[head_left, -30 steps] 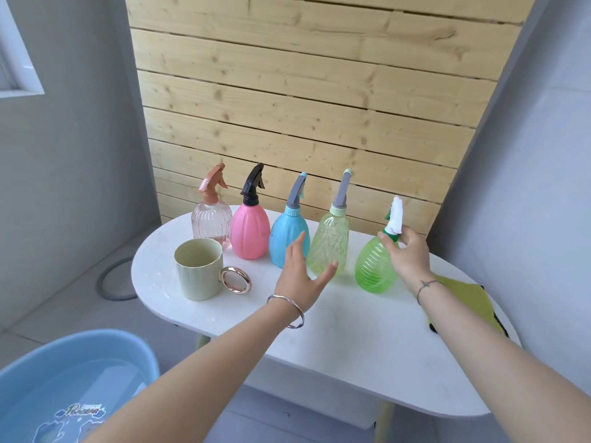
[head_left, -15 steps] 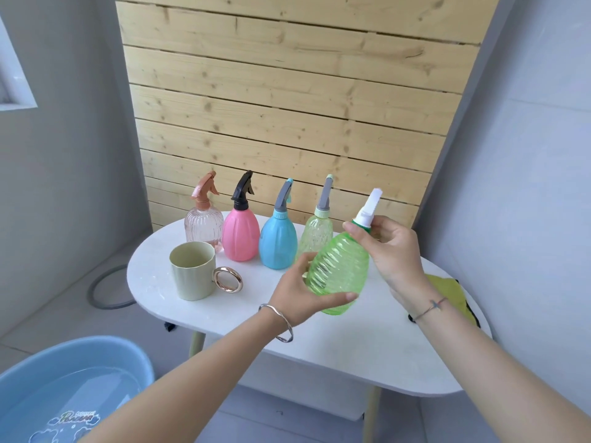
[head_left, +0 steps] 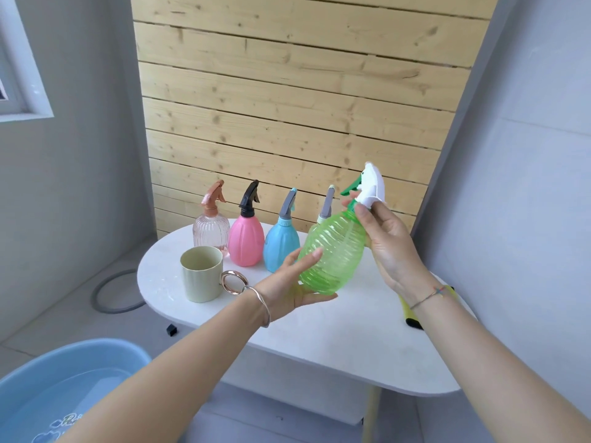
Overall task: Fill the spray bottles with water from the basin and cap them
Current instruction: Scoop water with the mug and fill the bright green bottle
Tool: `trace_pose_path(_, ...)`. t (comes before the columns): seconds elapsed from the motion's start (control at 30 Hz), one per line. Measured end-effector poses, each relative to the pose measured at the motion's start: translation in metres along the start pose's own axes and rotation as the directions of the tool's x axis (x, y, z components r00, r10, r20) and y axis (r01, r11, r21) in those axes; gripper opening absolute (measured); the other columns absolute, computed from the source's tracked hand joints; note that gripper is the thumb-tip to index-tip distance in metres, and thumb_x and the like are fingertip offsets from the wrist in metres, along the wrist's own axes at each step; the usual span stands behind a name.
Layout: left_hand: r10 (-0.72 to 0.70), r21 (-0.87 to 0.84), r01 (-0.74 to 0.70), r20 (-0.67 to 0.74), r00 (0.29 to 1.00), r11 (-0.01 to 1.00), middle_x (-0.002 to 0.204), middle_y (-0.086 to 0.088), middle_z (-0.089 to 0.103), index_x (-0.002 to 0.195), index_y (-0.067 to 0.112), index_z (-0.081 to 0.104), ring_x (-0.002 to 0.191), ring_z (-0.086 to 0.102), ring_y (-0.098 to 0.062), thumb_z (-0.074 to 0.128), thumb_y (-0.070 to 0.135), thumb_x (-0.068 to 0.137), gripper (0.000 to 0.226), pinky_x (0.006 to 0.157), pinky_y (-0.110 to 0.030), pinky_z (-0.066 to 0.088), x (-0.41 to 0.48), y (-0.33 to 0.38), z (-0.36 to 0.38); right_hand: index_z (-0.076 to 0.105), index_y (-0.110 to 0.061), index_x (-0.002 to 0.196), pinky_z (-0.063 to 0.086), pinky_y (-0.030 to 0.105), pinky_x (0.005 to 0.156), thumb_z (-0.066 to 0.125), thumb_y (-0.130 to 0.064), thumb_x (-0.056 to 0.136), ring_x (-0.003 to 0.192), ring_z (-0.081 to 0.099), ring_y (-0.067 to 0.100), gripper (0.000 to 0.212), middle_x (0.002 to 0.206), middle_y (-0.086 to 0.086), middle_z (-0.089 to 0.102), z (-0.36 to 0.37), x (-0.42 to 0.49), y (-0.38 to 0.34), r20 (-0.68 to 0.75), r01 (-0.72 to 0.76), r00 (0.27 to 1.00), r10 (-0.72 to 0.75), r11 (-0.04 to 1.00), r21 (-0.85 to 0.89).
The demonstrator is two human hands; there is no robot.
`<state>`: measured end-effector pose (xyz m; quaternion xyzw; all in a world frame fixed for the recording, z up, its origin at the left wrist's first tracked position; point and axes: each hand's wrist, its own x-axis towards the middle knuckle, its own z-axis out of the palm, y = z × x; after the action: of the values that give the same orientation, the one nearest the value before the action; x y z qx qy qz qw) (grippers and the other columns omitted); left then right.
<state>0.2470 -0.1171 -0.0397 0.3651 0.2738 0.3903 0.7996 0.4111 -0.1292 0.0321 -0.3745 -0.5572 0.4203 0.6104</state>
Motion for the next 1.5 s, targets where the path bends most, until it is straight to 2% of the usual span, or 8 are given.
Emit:
trace_pose_path(0.17, -0.175, -0.055, 0.176, 0.03, 0.984, 0.983, 0.121, -0.015, 0.065, 0.133, 0.011, 0.053, 0.1, 0.068, -0.04, 0.049, 0.075, 0.076, 0.086, 0.07, -0.038, 0.061, -0.008, 0.005, 0.007, 0.069, -0.022, 0.107, 0.044, 0.041, 0.102, 0.069, -0.039, 0.081, 0.103, 0.061, 0.016, 0.031, 0.113, 0.006, 0.069, 0.015, -0.001, -0.001, 0.006, 0.031, 1.0, -0.031, 0.999, -0.014)
trace_pose_path(0.33, 0.042, 0.042, -0.042, -0.002, 0.999, 0.998, 0.136, -0.015, 0.056, 0.142, 0.019, 0.042, 0.108, 0.066, -0.037, 0.088, 0.056, 0.052, 0.108, 0.074, -0.035, 0.059, -0.003, 0.008, 0.008, 0.068, -0.024, 0.103, 0.048, 0.04, 0.09, 0.064, -0.036, 0.083, 0.095, 0.063, 0.016, 0.024, 0.104, -0.004, 0.071, 0.019, 0.002, -0.005, -0.1, 0.051, 0.994, -0.052, 0.999, -0.004)
trace_pose_path(0.5, -0.023, -0.021, 0.023, -0.017, 1.0, 1.0, 0.132, -0.013, 0.06, 0.134, 0.022, 0.052, 0.106, 0.066, -0.035, 0.055, 0.071, 0.072, 0.079, 0.081, -0.038, 0.06, -0.004, 0.016, 0.014, 0.062, -0.017, 0.108, 0.051, 0.038, 0.087, 0.059, -0.026, 0.092, 0.095, 0.065, 0.015, 0.018, 0.112, -0.002, 0.071, 0.018, 0.006, -0.003, -0.103, 0.052, 0.993, -0.051, 0.999, 0.014)
trace_pose_path(0.67, 0.086, -0.023, -0.088, -0.076, 0.993, 0.996, 0.137, -0.012, 0.053, 0.145, 0.023, 0.033, 0.107, 0.066, -0.036, 0.082, 0.049, 0.067, 0.095, 0.074, -0.035, 0.06, -0.001, 0.016, 0.01, 0.063, -0.017, 0.11, 0.051, 0.038, 0.086, 0.063, -0.03, 0.089, 0.09, 0.064, 0.01, 0.025, 0.1, -0.009, 0.071, 0.015, 0.007, -0.001, -0.15, 0.043, 0.988, -0.037, 0.999, 0.032)
trace_pose_path(0.83, -0.049, 0.013, 0.049, -0.036, 0.998, 0.999, 0.133, -0.011, 0.059, 0.136, 0.023, 0.049, 0.107, 0.067, -0.035, 0.045, 0.074, 0.082, 0.074, 0.089, -0.04, 0.057, -0.002, 0.013, 0.013, 0.068, -0.017, 0.108, 0.047, 0.047, 0.095, 0.066, -0.037, 0.084, 0.096, 0.063, 0.018, 0.031, 0.102, 0.0, 0.071, 0.017, 0.009, -0.004, -0.124, 0.02, 0.992, -0.017, 0.999, 0.027)
trace_pose_path(0.97, 0.069, -0.082, -0.071, -0.016, 0.997, 0.994, 0.139, -0.007, 0.051, 0.143, 0.028, 0.035, 0.108, 0.066, -0.037, 0.081, 0.041, 0.068, 0.088, 0.085, -0.037, 0.058, 0.001, 0.009, 0.012, 0.068, -0.019, 0.109, 0.044, 0.054, 0.098, 0.07, -0.042, 0.081, 0.101, 0.062, 0.023, 0.037, 0.114, 0.013, 0.068, 0.022, 0.009, -0.005, -0.131, 0.028, 0.991, -0.025, 0.999, 0.022)
trace_pose_path(1.37, -0.027, -0.043, 0.021, -0.14, 0.99, 0.999, 0.118, -0.01, 0.067, 0.125, 0.021, 0.06, 0.099, 0.068, -0.026, 0.065, 0.063, 0.065, 0.073, 0.071, -0.038, 0.06, -0.003, 0.016, 0.002, 0.067, -0.023, 0.105, 0.046, 0.029, 0.088, 0.076, -0.059, 0.059, 0.096, 0.059, 0.014, 0.058, 0.101, -0.005, 0.07, 0.009, 0.017, -0.001, -0.184, 0.046, 0.983, -0.021, 0.99, 0.132)
trace_pose_path(1.5, -0.072, 0.016, 0.076, -0.175, 0.982, 0.997, 0.107, -0.008, 0.071, 0.118, 0.02, 0.063, 0.095, 0.067, -0.024, 0.064, 0.062, 0.068, 0.065, 0.079, -0.037, 0.059, -0.01, 0.01, -0.014, 0.065, -0.026, 0.096, 0.043, 0.021, 0.082, 0.071, -0.046, 0.074, 0.09, 0.055, 0.012, 0.03, 0.092, -0.01, 0.066, -0.013, 0.041, -0.029, -0.287, 0.169, 0.952, -0.111, 0.968, 0.187)
